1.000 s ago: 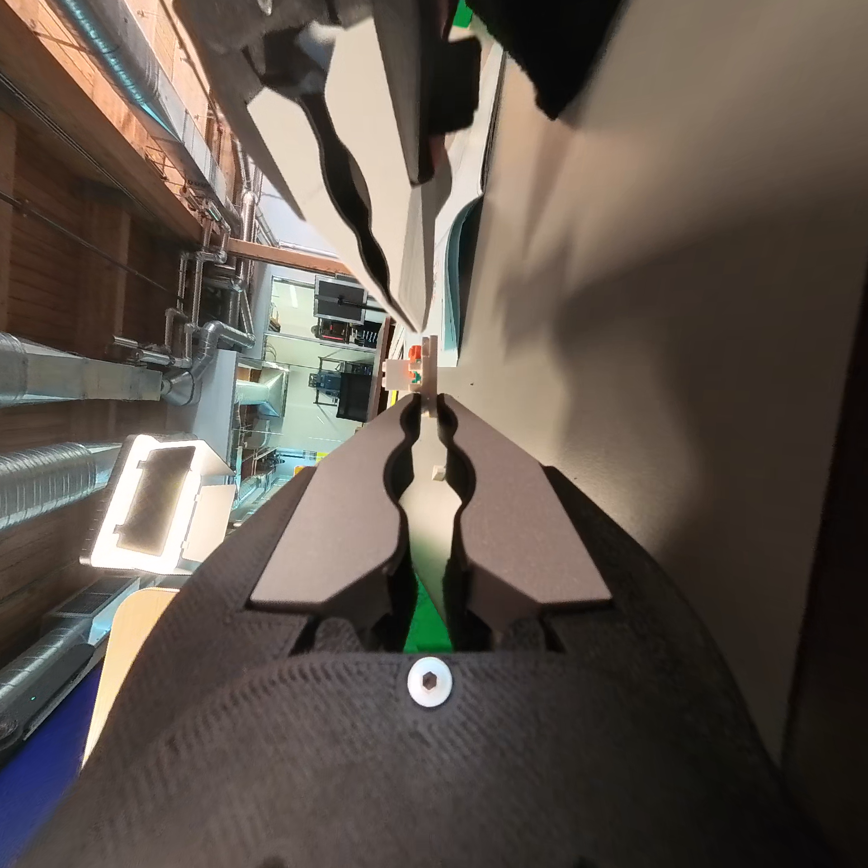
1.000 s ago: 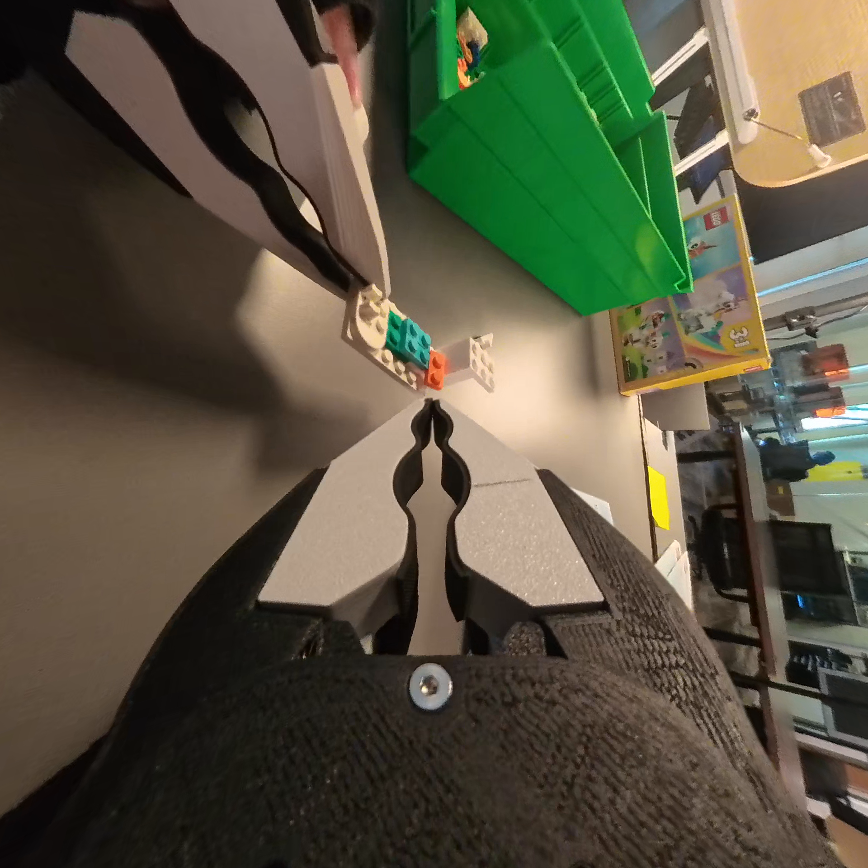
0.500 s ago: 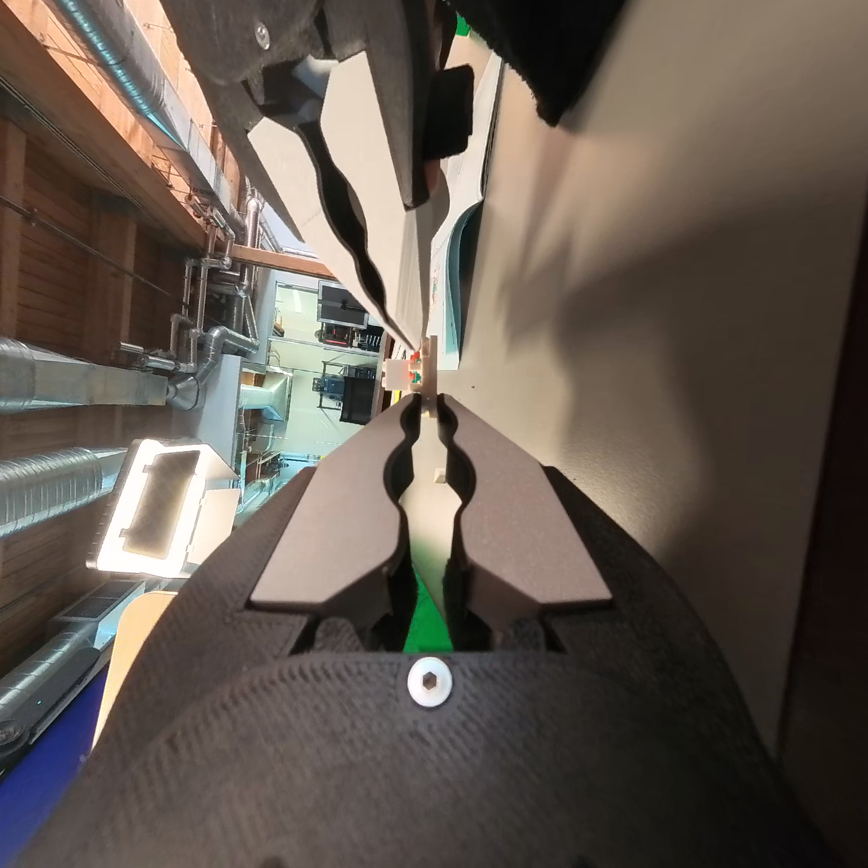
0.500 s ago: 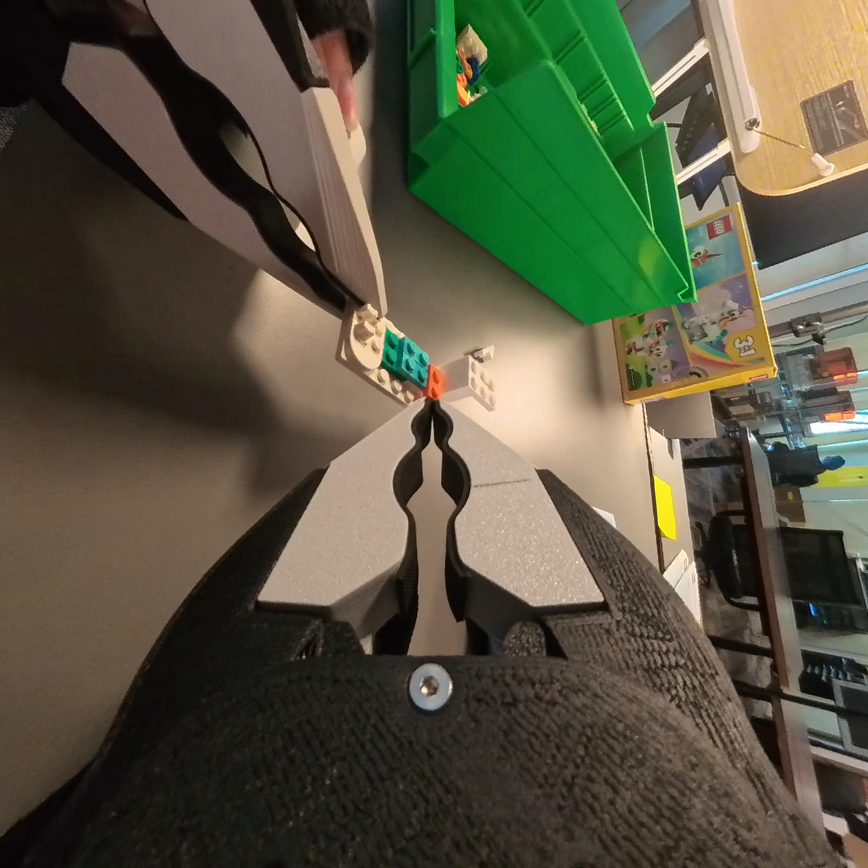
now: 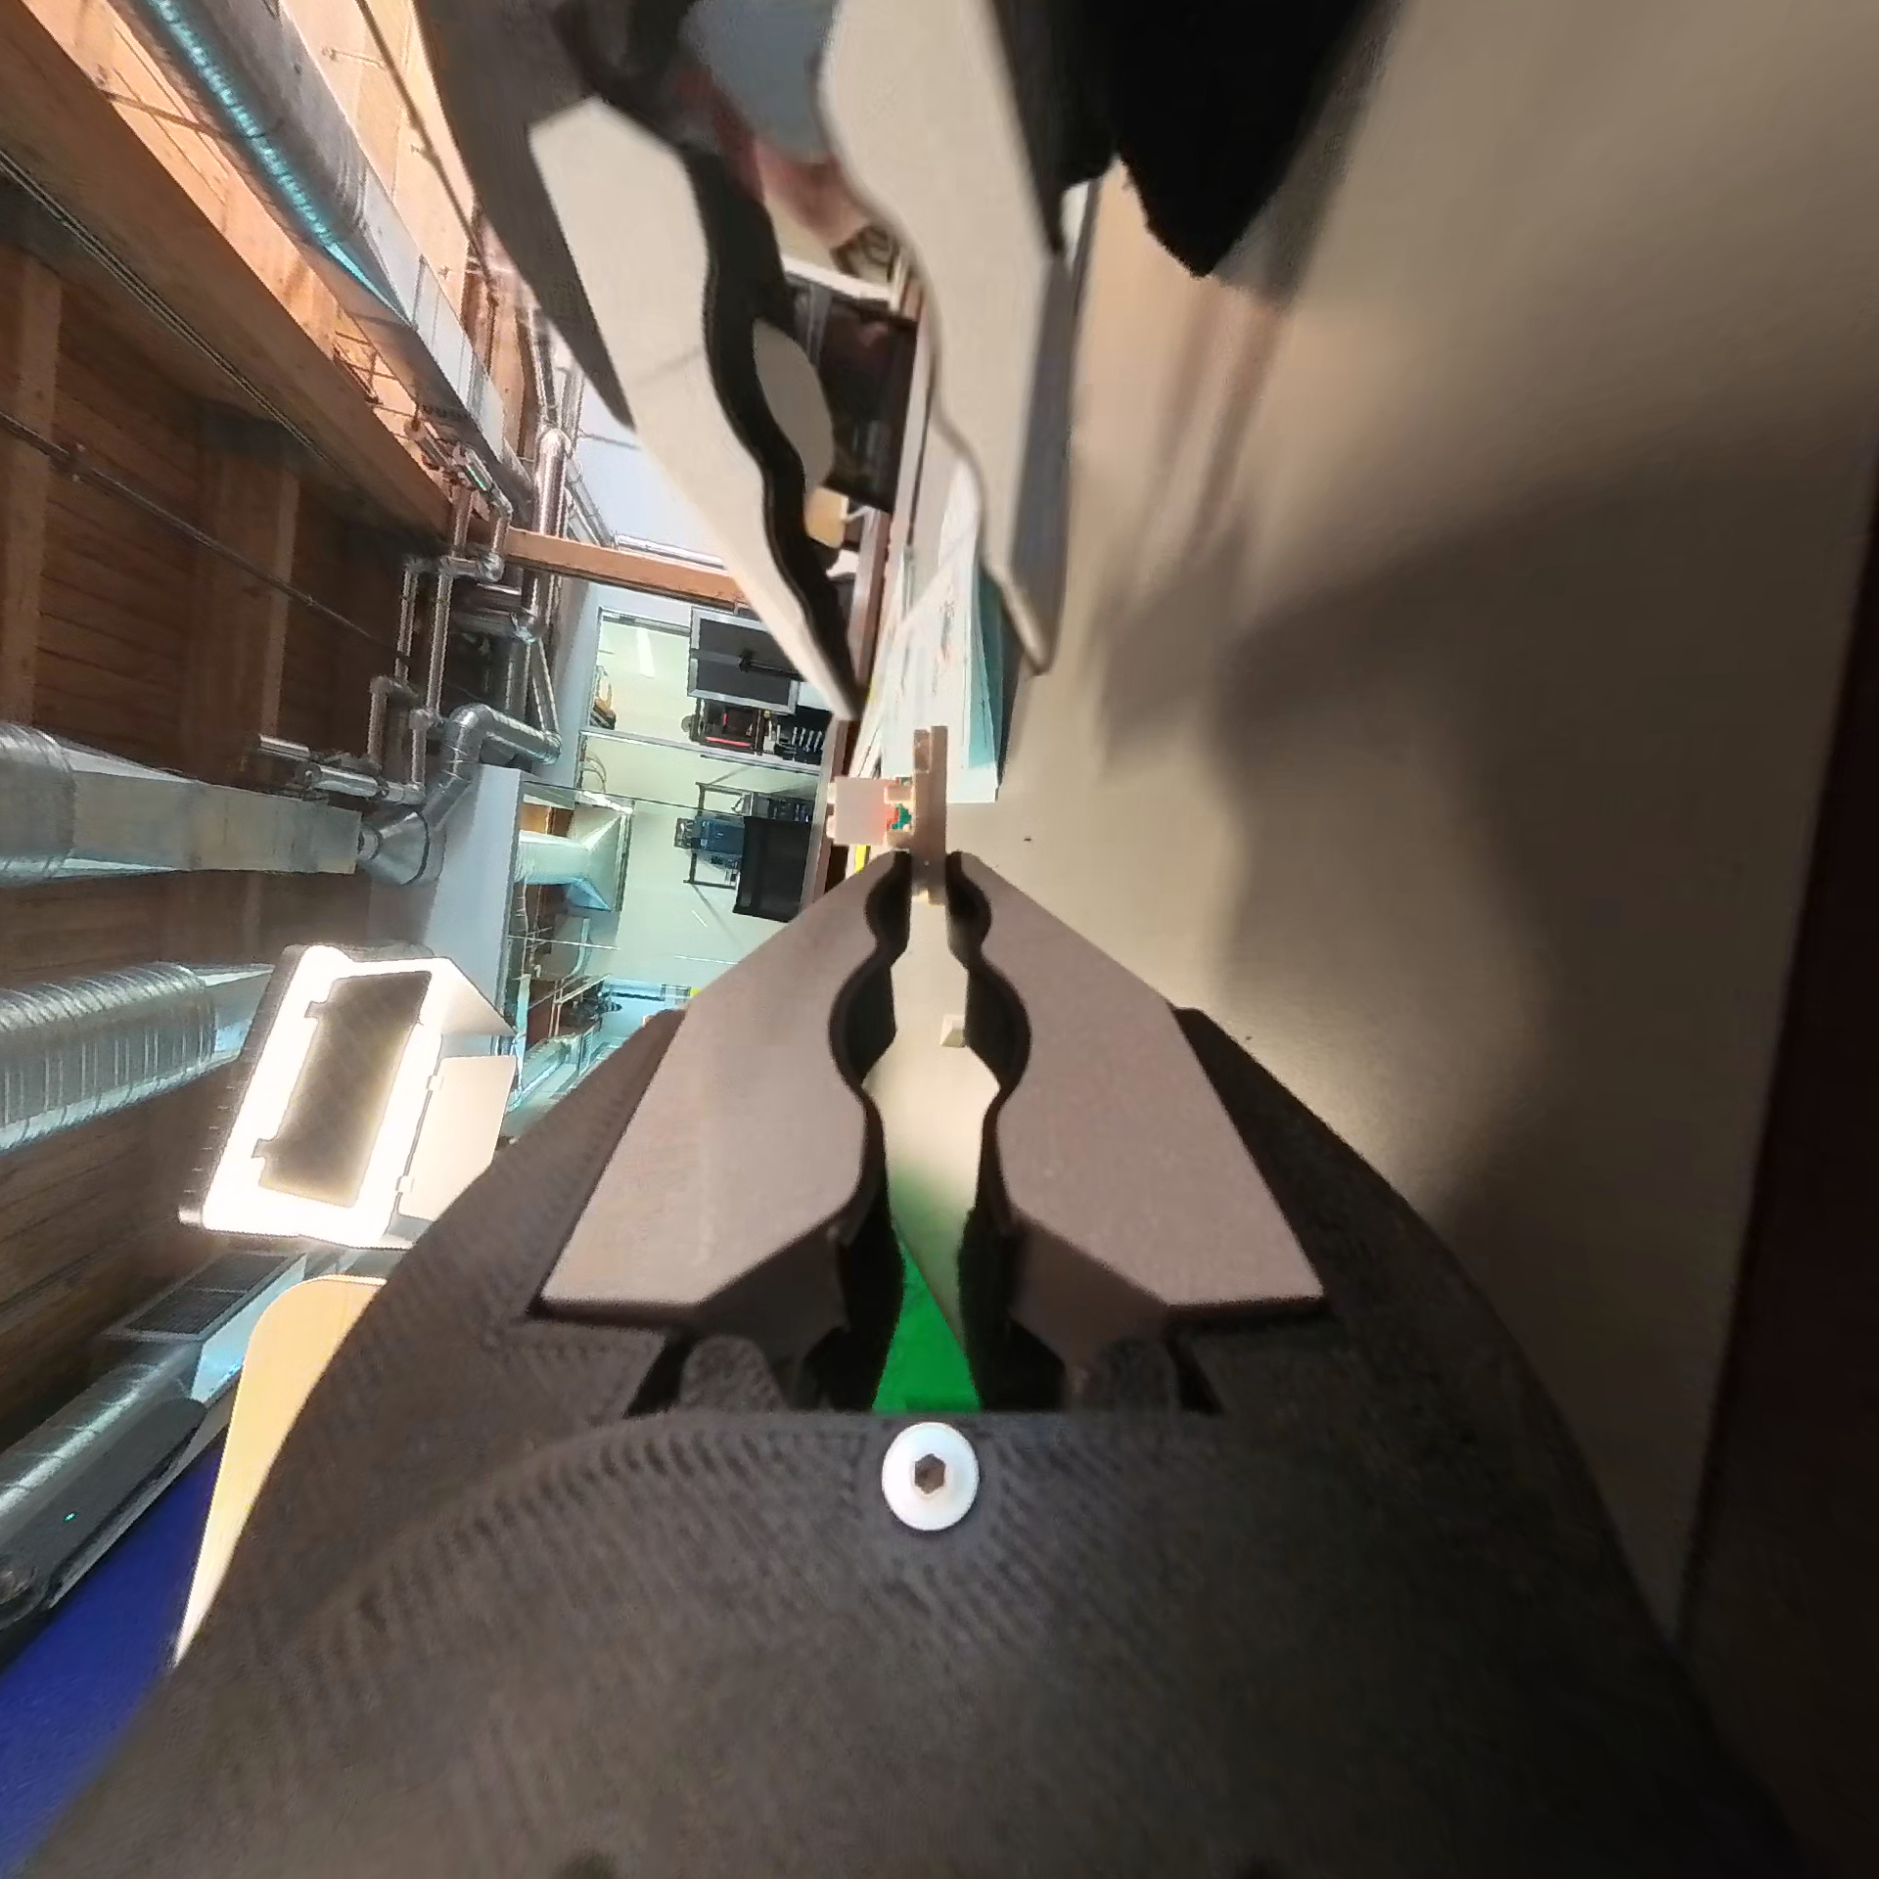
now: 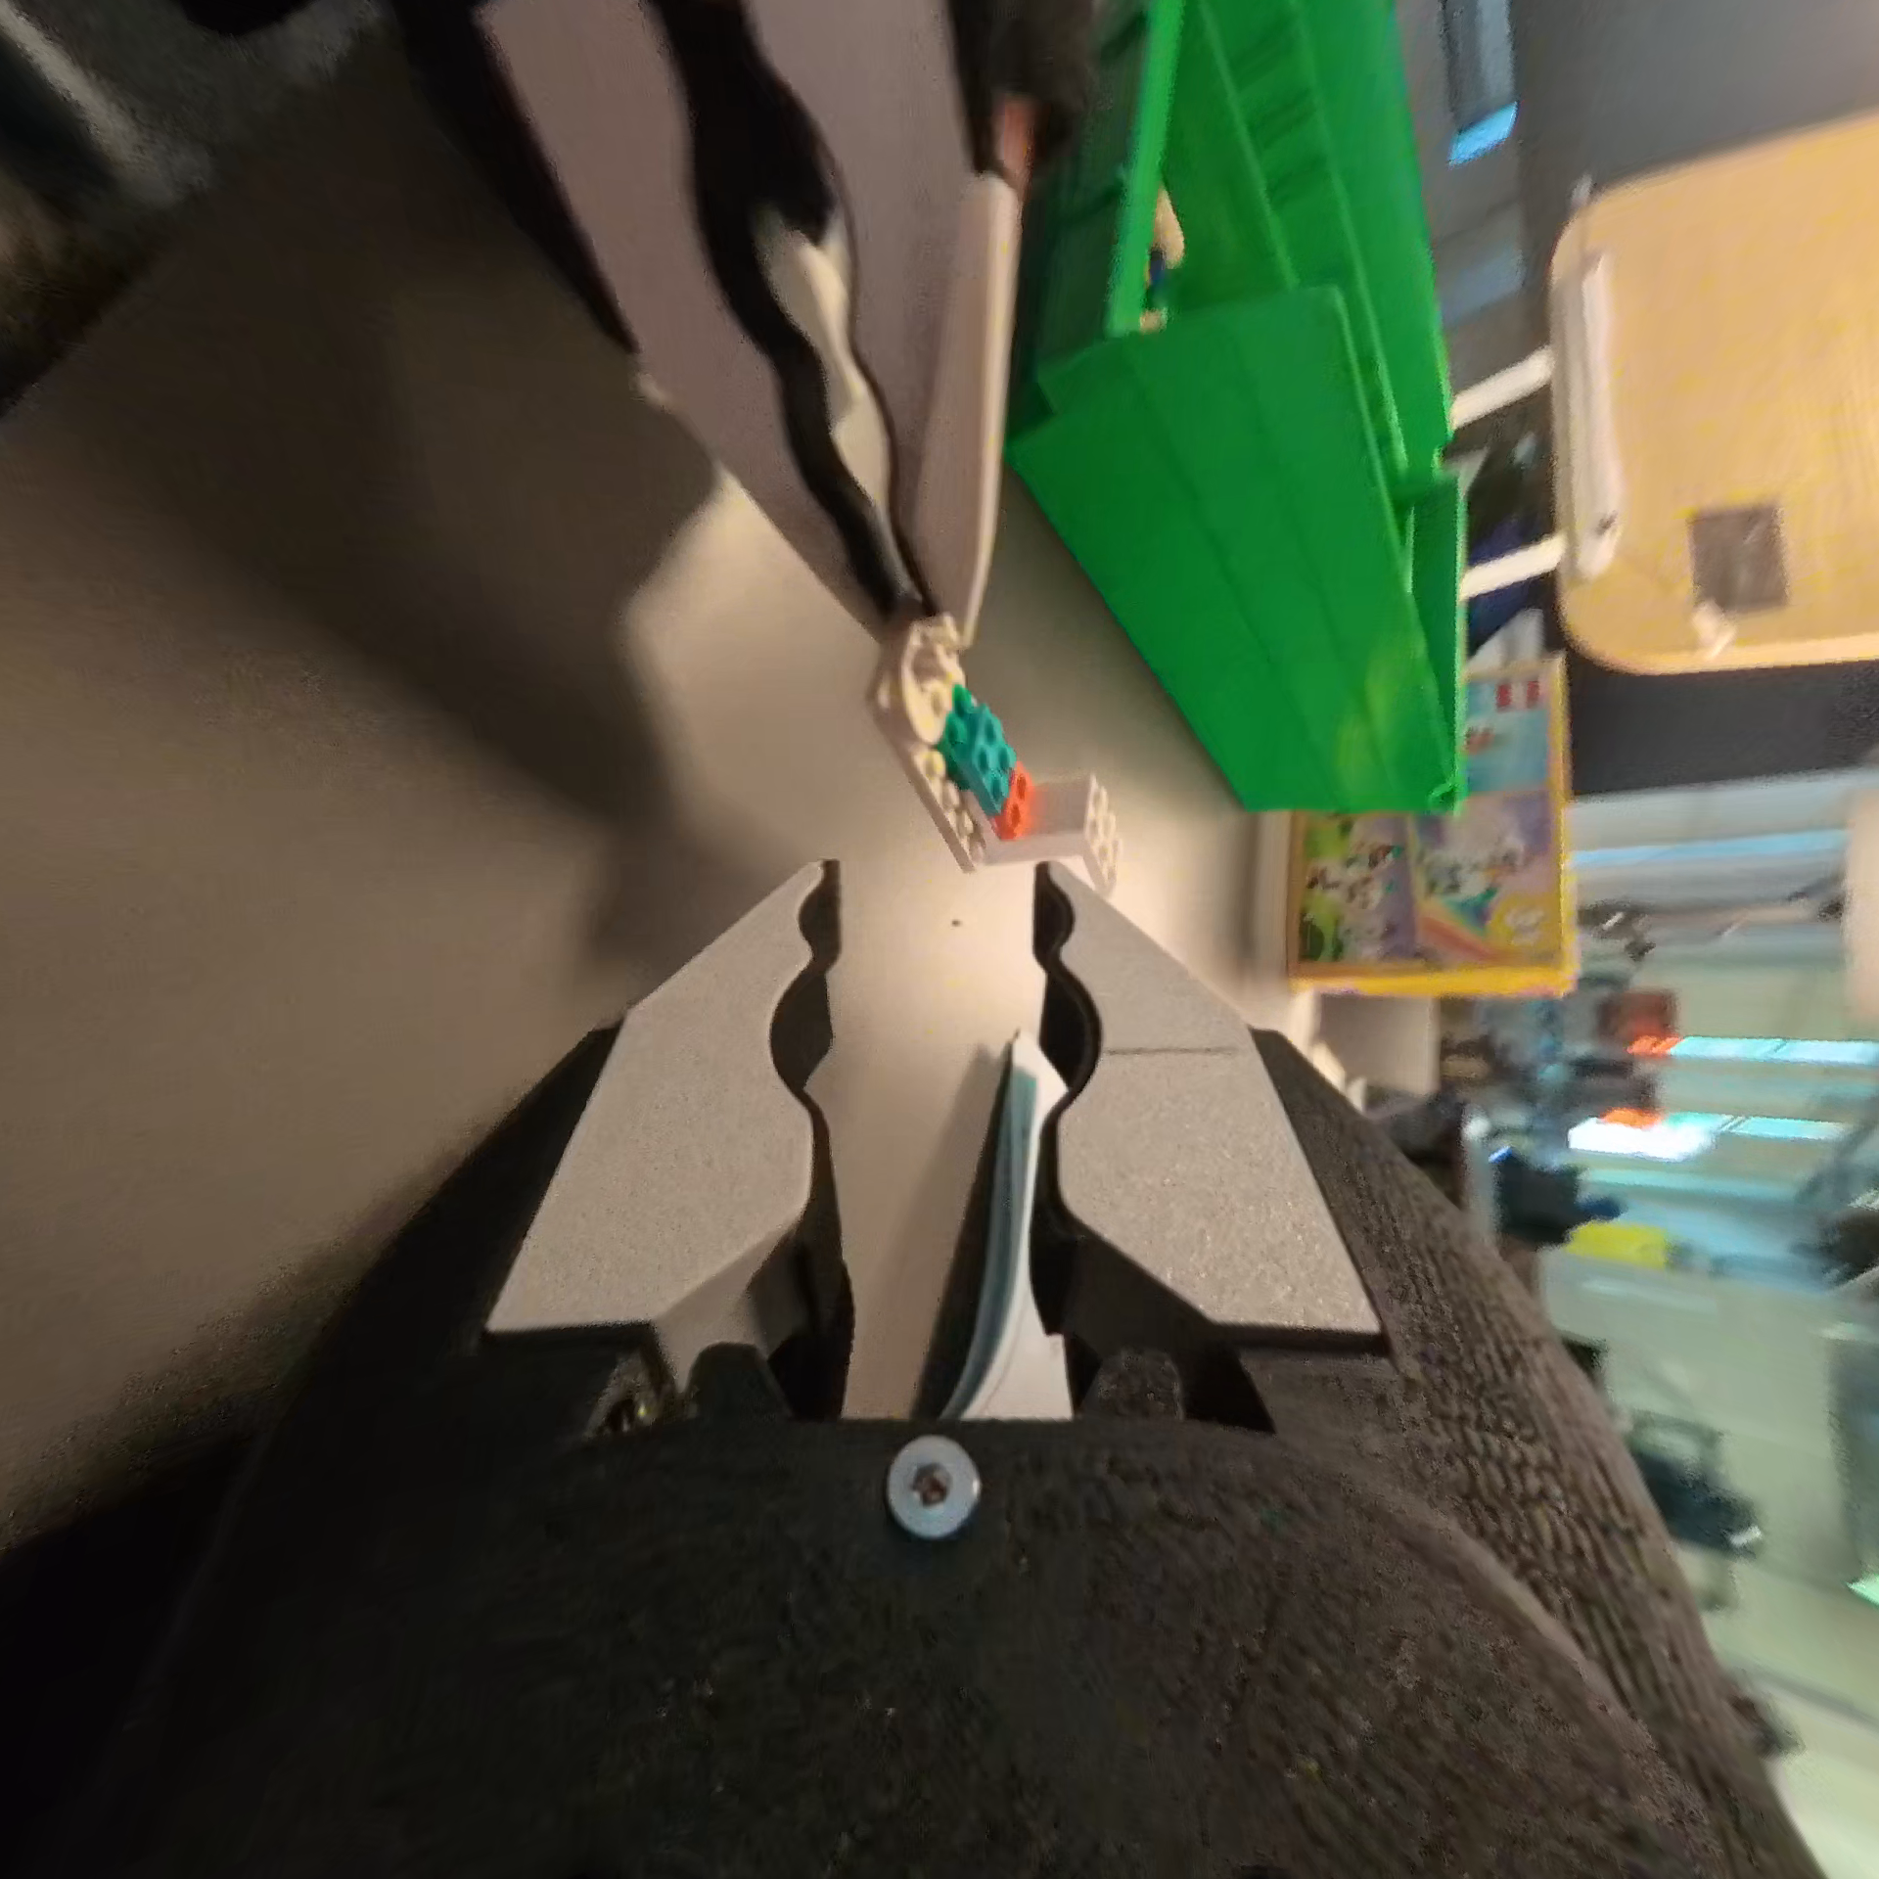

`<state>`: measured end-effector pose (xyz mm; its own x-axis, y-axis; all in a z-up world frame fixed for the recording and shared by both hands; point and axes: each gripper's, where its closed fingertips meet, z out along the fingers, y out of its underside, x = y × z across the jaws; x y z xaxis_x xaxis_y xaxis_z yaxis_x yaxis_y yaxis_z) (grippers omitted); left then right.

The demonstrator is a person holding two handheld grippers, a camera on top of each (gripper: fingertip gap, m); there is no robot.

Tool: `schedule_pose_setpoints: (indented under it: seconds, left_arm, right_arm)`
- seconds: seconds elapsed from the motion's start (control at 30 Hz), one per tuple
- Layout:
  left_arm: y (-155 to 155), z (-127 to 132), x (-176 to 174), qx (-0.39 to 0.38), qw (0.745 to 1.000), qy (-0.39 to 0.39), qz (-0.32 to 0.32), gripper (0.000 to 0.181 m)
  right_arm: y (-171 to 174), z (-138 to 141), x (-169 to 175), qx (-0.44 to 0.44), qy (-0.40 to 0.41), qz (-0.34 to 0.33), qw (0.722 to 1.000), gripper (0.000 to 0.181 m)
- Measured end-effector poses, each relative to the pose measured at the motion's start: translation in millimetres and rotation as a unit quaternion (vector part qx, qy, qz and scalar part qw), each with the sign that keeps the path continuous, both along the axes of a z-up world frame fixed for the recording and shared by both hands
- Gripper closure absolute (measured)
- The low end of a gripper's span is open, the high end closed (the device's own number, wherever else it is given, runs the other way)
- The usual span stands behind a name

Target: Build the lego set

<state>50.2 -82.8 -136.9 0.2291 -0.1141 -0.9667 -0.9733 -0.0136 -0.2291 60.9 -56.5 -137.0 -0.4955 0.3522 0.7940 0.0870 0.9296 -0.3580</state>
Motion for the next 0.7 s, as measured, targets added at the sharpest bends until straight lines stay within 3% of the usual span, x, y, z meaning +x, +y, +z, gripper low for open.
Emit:
schedule_pose_setpoints:
  seconds: [0.03, 0.27, 0.7]
  left_arm:
    - [0, 0, 0, 0.001, 1.0, 0.0, 0.0, 0.176]
    - [-1, 2, 1, 0.001, 1.0, -0.004, -0.002, 0.176]
    - [-3, 3, 4, 0.004, 1.0, -0.003, -0.014, 0.176]
  right_arm:
    - [-4, 0, 1, 0.023, 0.016, 0.018, 0.999, 0.141]
    - [-6, -1, -16, 0.092, 0.088, 0.015, 0.992, 0.139]
    - [-4, -1, -26, 0.086, 0.108, 0.003, 0.99, 0.167]
